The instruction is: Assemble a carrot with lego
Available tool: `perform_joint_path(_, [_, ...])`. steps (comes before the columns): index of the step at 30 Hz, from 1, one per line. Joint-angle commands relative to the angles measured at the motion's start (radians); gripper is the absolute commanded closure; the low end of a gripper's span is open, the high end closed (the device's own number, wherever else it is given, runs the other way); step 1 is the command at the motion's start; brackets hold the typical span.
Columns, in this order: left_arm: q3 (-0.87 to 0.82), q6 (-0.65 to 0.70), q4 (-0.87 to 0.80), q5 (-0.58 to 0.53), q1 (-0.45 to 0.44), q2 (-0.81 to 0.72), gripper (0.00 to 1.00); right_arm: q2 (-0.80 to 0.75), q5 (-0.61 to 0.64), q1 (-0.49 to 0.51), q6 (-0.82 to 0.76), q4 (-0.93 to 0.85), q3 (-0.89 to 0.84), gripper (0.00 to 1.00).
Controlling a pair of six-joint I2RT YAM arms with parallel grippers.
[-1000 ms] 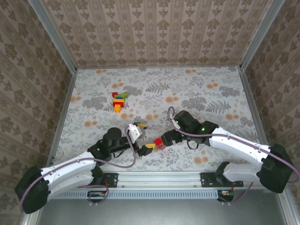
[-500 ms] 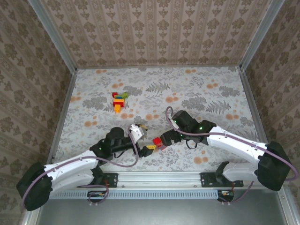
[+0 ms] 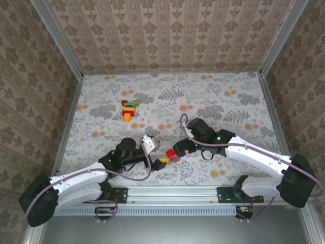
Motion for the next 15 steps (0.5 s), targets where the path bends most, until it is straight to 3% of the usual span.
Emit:
perform_joint_path(1, [0.028,0.024,0.001,0.024,0.002,0.001,0.0,0.006,0.012,0.006,-0.019,-0.012,0.031,0.0])
perform_joint_path(15, [0.031,0.027,0.001,0.02,0.002,0.012,0.0,0.034,0.017,0.006,-0.017,-0.024,0.017,0.0])
